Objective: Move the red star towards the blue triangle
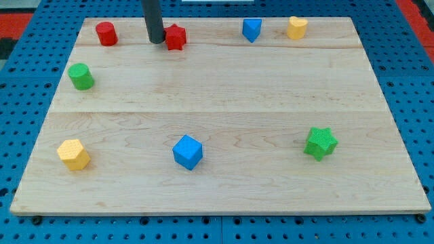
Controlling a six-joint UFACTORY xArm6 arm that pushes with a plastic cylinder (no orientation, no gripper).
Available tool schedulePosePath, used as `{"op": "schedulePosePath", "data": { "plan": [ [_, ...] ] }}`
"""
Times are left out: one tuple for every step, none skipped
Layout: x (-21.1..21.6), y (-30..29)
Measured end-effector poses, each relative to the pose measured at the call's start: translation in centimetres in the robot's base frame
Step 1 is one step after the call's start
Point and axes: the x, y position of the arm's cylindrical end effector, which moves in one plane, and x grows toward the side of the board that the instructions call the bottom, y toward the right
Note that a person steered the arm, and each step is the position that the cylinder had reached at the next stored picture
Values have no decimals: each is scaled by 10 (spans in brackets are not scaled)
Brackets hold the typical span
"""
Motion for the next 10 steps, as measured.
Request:
{"op": "schedulePosePath", "data": {
  "plan": [
    [-7, 11],
    [-7, 44],
    [-4, 25],
    [16, 18],
    [5, 22],
    [-18, 21],
    [8, -8],
    [20, -33],
    [20, -33],
    [20, -32]
  ]
}}
